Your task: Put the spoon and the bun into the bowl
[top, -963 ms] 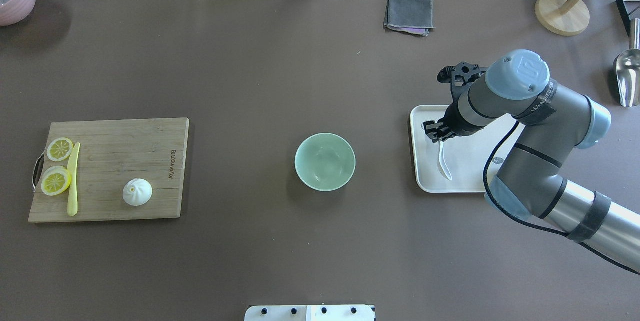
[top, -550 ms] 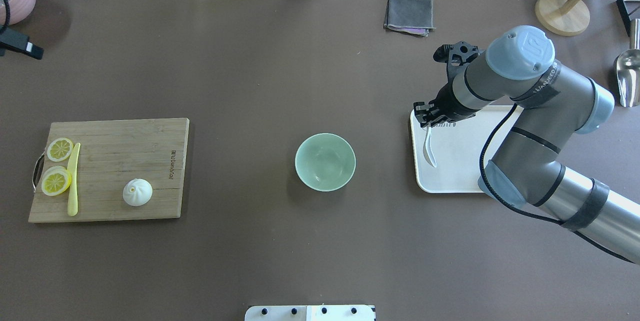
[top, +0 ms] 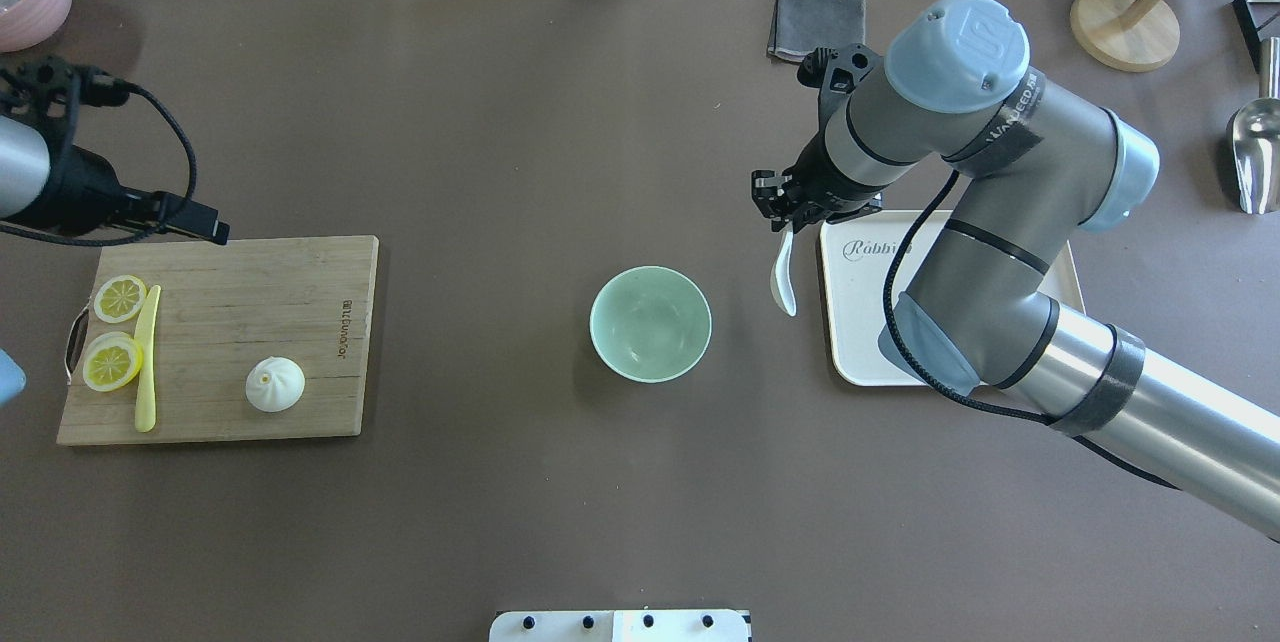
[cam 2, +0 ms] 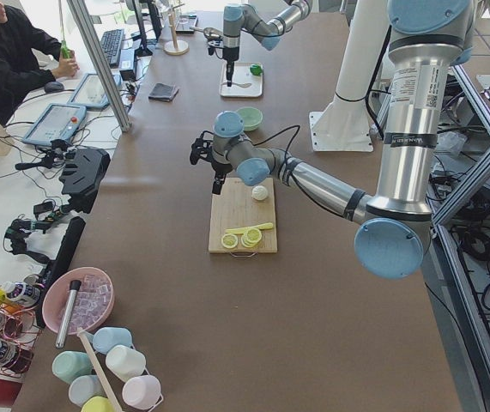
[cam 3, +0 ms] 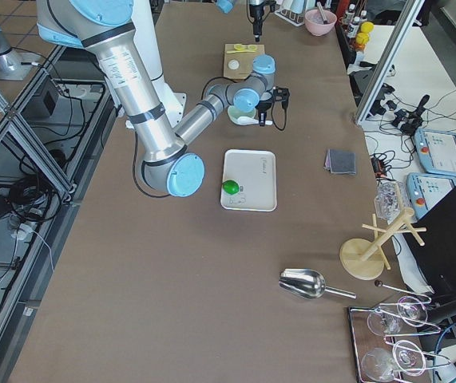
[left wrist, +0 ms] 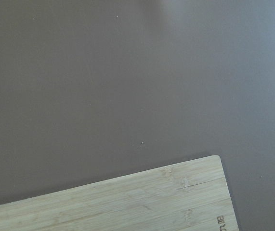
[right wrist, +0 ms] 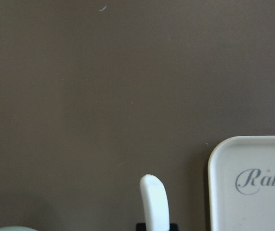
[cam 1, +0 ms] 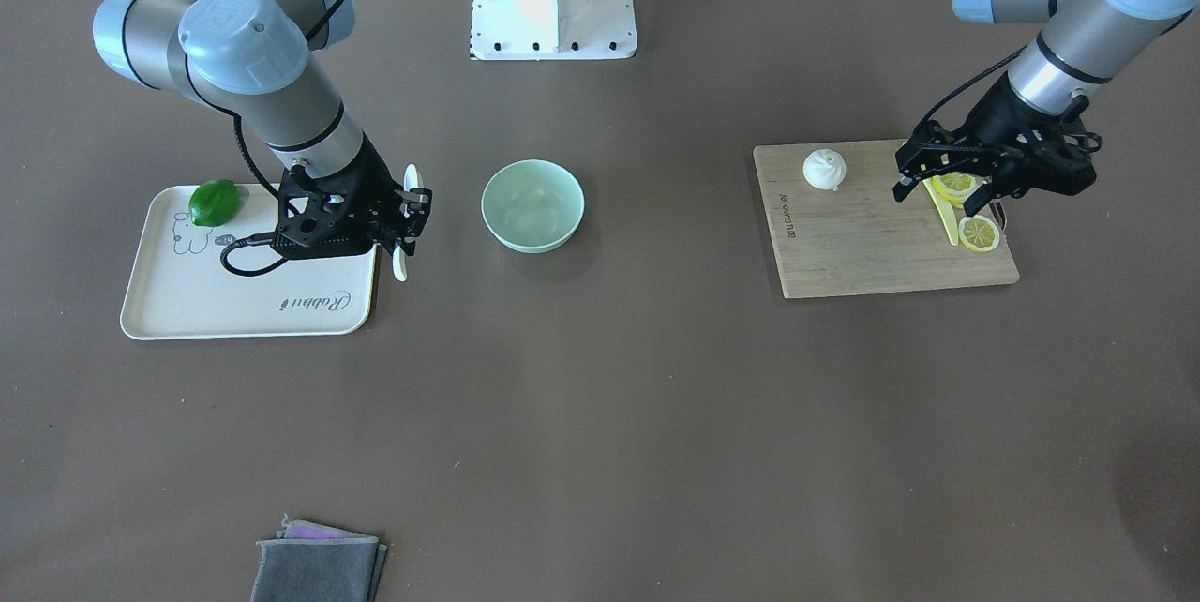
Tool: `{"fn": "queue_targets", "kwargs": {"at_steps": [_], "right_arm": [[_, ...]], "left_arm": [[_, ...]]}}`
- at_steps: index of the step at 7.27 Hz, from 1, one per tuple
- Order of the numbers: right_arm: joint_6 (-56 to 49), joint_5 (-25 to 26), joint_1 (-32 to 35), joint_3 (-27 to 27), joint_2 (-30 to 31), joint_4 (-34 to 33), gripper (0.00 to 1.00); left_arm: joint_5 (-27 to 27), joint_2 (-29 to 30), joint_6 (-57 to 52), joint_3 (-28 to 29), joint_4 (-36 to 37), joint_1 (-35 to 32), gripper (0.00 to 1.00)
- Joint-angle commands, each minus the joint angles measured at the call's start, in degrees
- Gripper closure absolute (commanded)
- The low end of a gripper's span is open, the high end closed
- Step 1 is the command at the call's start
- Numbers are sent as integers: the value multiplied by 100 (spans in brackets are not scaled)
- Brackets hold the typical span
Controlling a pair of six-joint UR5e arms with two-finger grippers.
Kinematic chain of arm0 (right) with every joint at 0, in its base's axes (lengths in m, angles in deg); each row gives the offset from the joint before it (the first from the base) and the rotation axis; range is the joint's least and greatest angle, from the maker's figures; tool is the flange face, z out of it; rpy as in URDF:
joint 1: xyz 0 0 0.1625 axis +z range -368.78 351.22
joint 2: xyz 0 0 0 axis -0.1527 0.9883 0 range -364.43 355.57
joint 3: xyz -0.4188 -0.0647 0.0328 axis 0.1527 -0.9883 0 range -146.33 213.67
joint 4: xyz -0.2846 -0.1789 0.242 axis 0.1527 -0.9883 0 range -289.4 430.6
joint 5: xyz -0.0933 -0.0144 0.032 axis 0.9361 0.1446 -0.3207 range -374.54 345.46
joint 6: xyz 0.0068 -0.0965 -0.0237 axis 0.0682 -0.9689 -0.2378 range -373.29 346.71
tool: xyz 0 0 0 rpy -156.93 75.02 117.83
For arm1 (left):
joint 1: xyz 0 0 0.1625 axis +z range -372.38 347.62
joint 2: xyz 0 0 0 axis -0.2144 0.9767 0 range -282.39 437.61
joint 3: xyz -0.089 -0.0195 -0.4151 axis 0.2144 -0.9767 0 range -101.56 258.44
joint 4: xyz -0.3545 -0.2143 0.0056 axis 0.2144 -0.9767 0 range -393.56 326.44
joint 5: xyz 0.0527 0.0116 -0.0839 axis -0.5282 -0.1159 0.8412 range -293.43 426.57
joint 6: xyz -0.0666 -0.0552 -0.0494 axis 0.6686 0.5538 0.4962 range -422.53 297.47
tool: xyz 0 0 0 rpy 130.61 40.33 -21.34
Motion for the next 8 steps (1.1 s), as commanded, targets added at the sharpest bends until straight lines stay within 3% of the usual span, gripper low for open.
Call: {"fn": "queue_targets", "kwargs": {"at_steps": [1, 4, 7, 8], "right_arm": [[252, 24, -173, -4, -299, -146, 100], [271, 60, -332, -57, -475, -138, 100], [306, 165, -472, -74, -563, -164, 100], [376, 209, -534, -66, -581, -164, 100]], "left_arm": [[-843, -104, 847, -17, -346, 1008, 2], [-1478, -104, 1176, 27, -355, 1766, 2], [-1479, -393, 1132, -16, -364, 1917, 3], [-1471, -403, 1132, -43, -417, 1926, 15]]}}
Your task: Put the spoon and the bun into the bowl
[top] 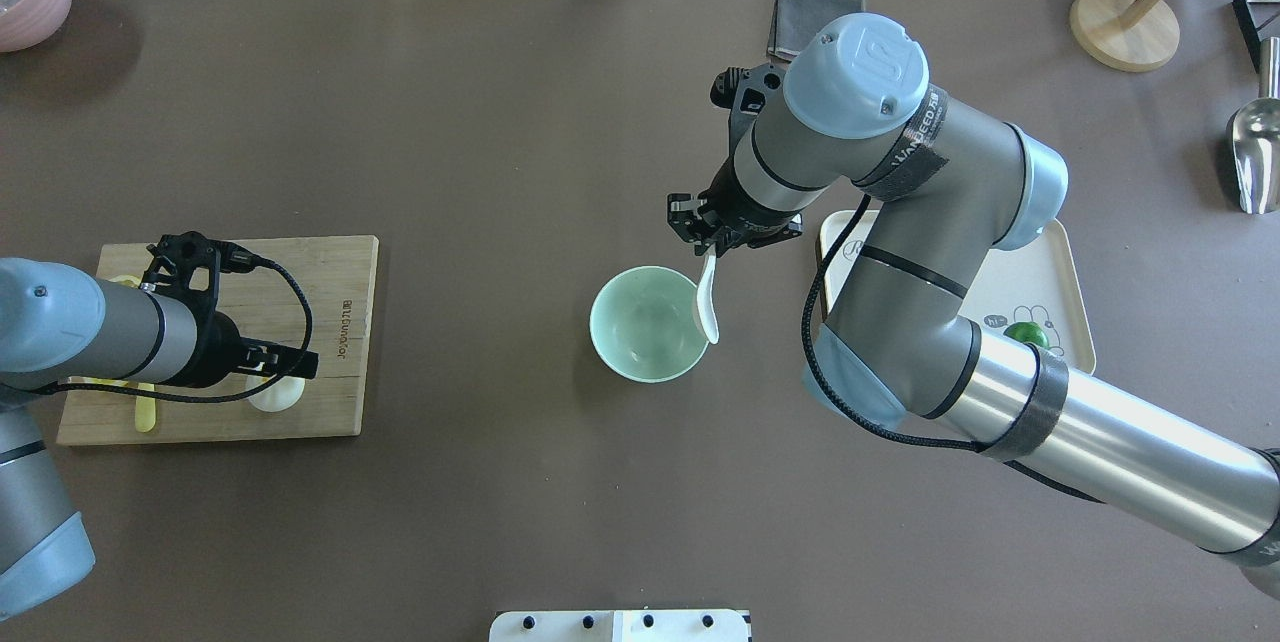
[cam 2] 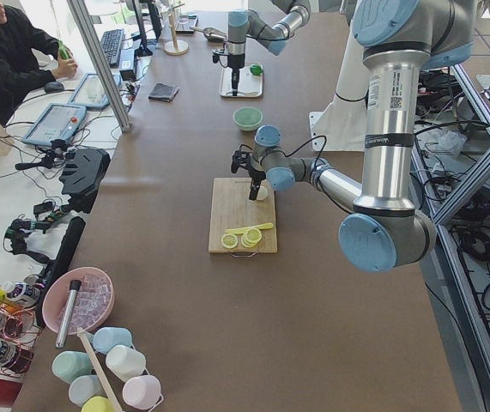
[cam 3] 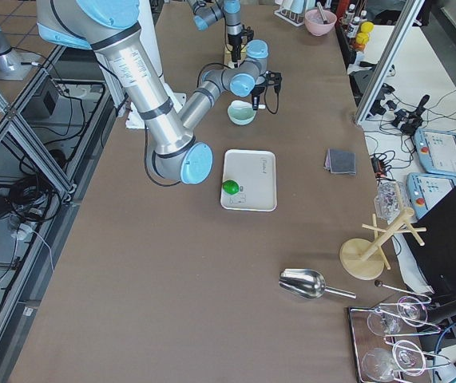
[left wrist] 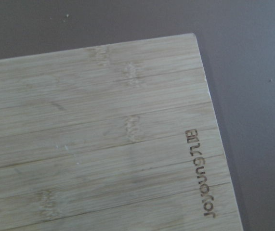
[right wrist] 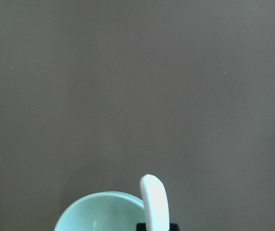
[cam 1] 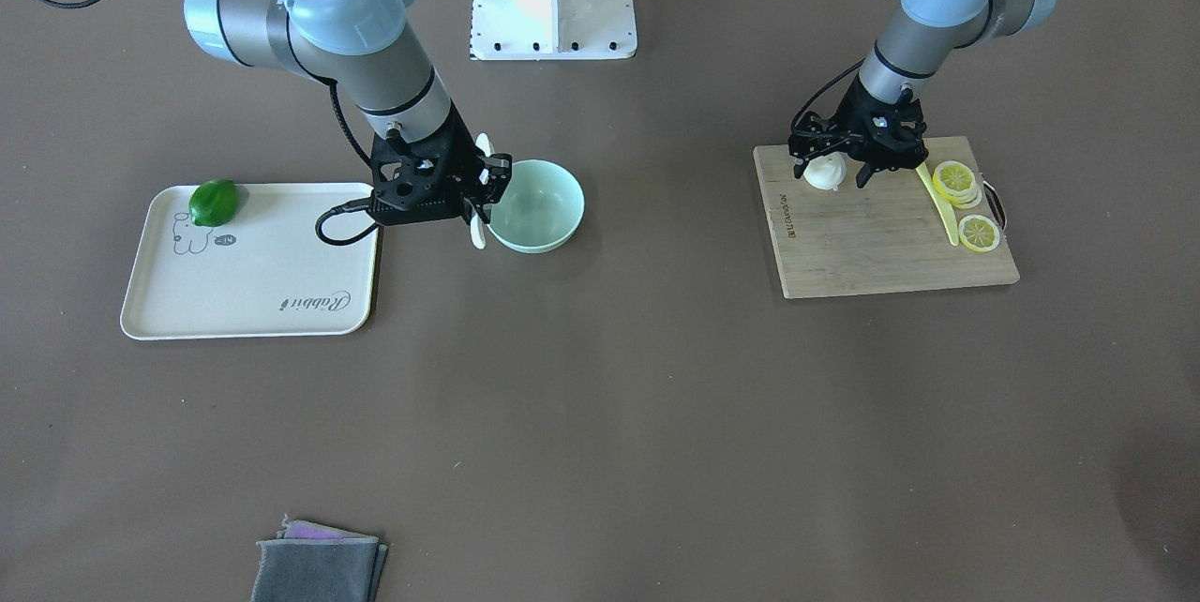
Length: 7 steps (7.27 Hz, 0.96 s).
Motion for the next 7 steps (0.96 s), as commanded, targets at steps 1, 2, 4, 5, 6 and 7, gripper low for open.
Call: {"fn": "queue_targets", "kwargs": {"at_steps": [1, 2, 4, 5, 6, 7], "right_arm": [[91, 80, -115, 2, -33, -6, 100], [127, 81, -132, 2, -24, -6, 100], [144, 116, -141, 2, -24, -6, 100], [179, 116, -141, 10, -41, -6, 100], [188, 124, -176, -7, -85, -6, 100], [188, 325, -316, -7, -120, -6, 100]], "left_arm": [[56, -75, -15, -42, -52, 27, 56], [65, -40, 2, -94, -52, 97, 86], [56, -22, 37, -138, -52, 124, 100], [74, -5, 37, -313, -34, 115, 100], [448, 74, 37, -445, -8, 20, 100], [982, 405, 37, -429, 27, -390, 100]]}}
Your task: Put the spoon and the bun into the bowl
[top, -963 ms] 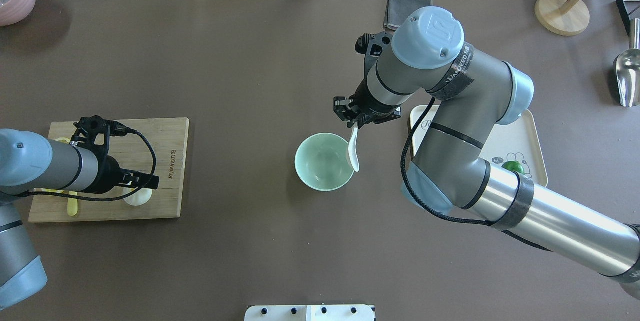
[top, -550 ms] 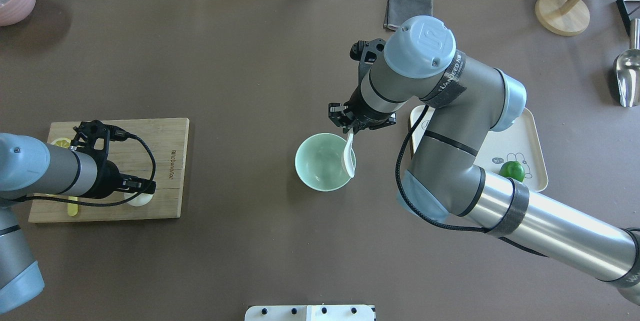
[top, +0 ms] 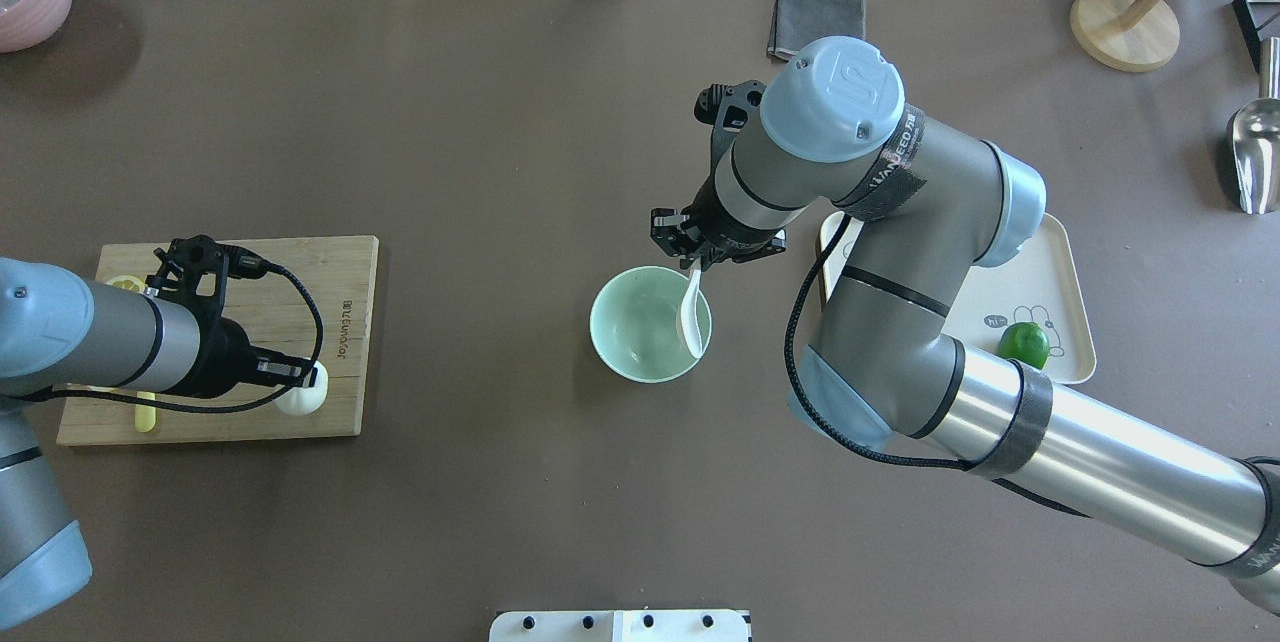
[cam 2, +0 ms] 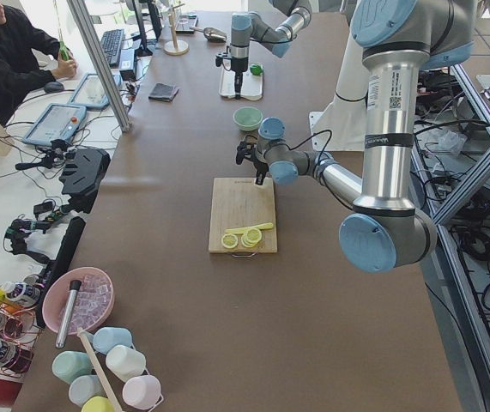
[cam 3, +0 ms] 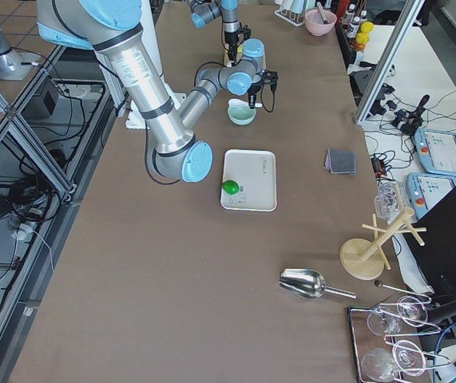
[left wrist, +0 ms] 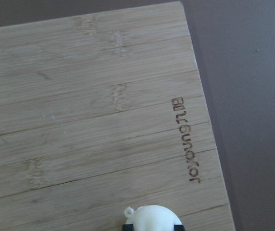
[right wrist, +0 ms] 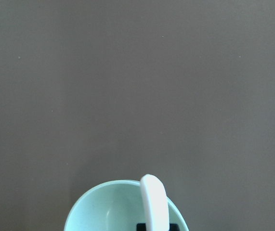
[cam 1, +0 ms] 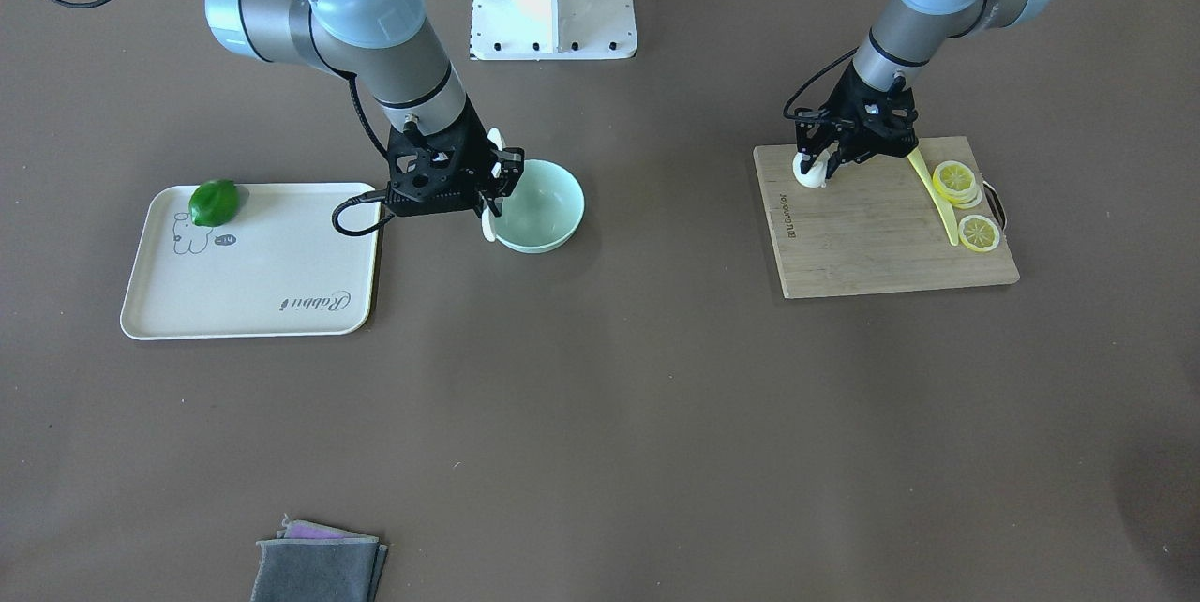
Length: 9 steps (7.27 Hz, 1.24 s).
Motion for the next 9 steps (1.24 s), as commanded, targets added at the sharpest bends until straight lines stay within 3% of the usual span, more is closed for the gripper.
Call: {"fn": "queue_targets", "kwargs": {"at_steps": [1, 3, 5, 6, 7, 9], "right_arm": [[-9, 260, -205, -110, -52, 35, 100], [-18, 428, -250, -801, -541, 88, 100], [-18, 638, -311, -989, -588, 236, 100], [-18, 639, -346, -1137, -579, 446, 16], [-1, 578, -329, -1017, -545, 440, 0], [-79, -59, 107, -413, -282, 108, 0]], "left_arm": [[814, 730, 1, -36, 429, -610, 100], [817, 1872, 9, -9, 1684, -700, 100], [817, 2034, 27, -45, 1760, -692, 100], [817, 2157, 253, -36, 1786, -674, 100], [809, 2315, 438, 51, 1786, -657, 100], [782, 2640, 1034, 131, 1786, -543, 100]]}}
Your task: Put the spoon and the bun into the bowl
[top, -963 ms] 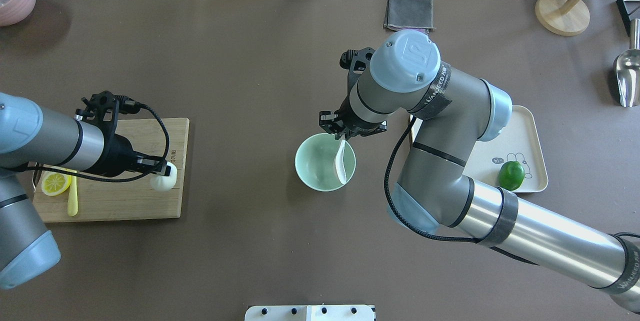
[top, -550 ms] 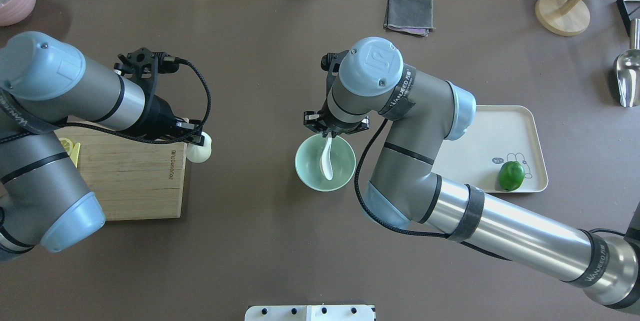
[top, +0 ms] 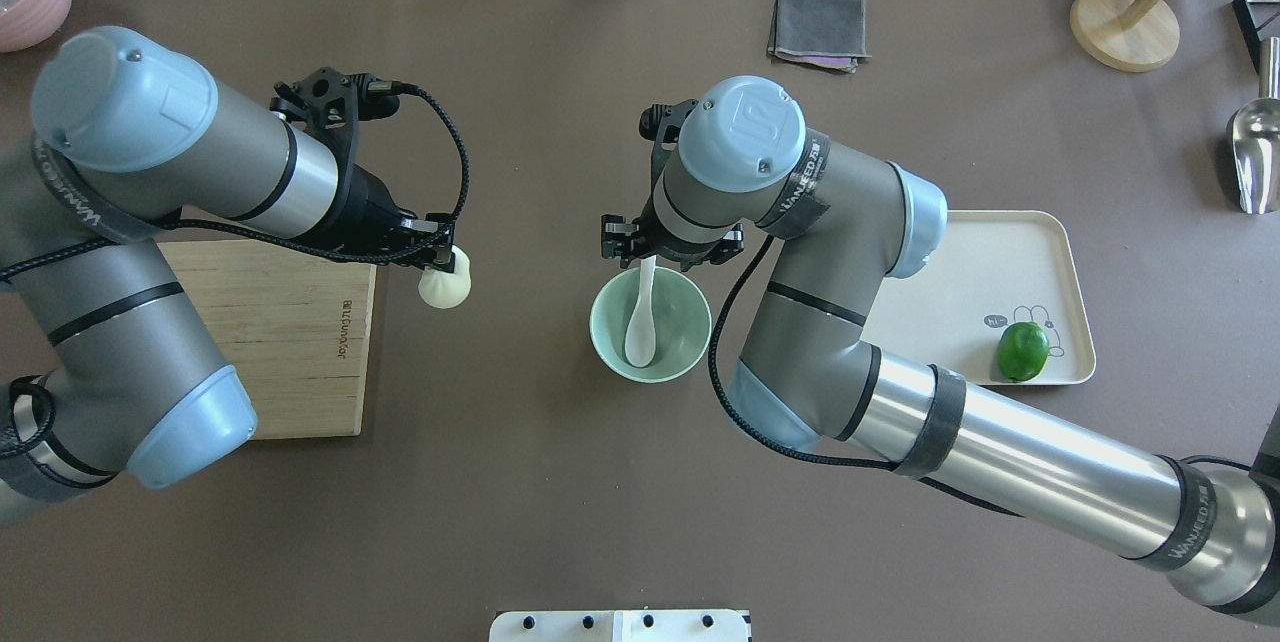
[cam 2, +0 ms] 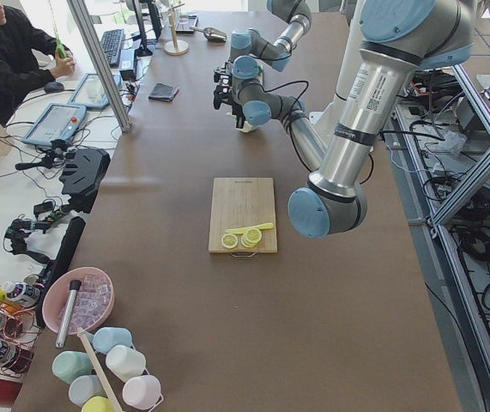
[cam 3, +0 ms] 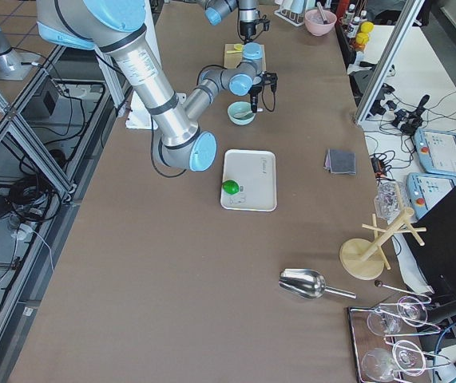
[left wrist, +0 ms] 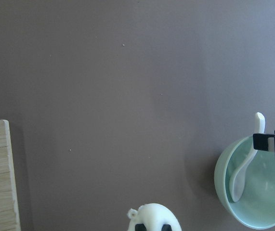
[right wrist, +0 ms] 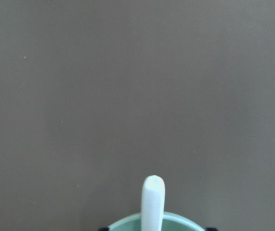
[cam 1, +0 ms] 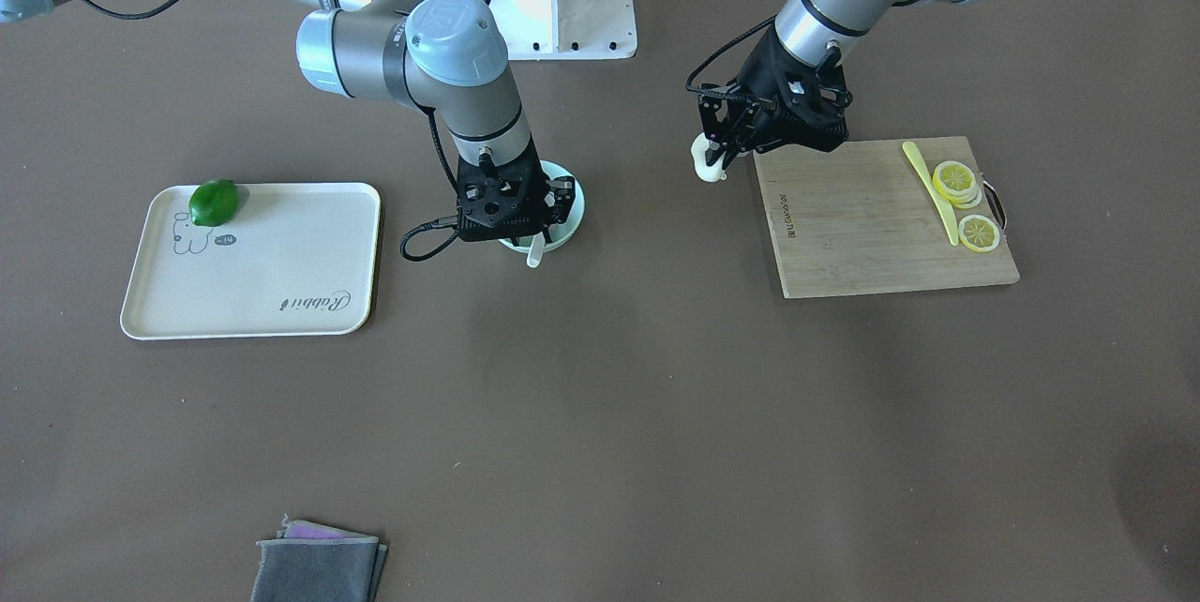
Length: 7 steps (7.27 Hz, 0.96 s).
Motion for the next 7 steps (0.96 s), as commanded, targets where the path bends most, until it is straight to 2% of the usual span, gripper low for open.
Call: {"fn": "queue_targets", "kwargs": {"at_steps": [1, 2, 3, 4, 6, 7], "right_arm": [[-125, -688, 535, 722, 424, -372, 0], [-448, -865, 764, 1039, 792, -400, 0], [-843, -936, 940, 1277, 1170, -400, 0], [-1177, -954, 1098, 1454, 1443, -392, 0], [-1478, -1112, 1442, 1552, 1823, -427, 0], [-1680, -1121, 1504, 1578, 1920, -418, 0]], "left_arm": [[-78, 437, 599, 137, 2, 324, 100], [-435, 813, 801, 399, 2, 570, 100], [-831, 1365, 968, 897, 2, 842, 100], [-939, 1719, 970, 1346, -41, 871, 100], [-1404, 1880, 926, 1840, -355, 862, 100], [-1423, 1889, 935, 2147, -732, 862, 100]]}}
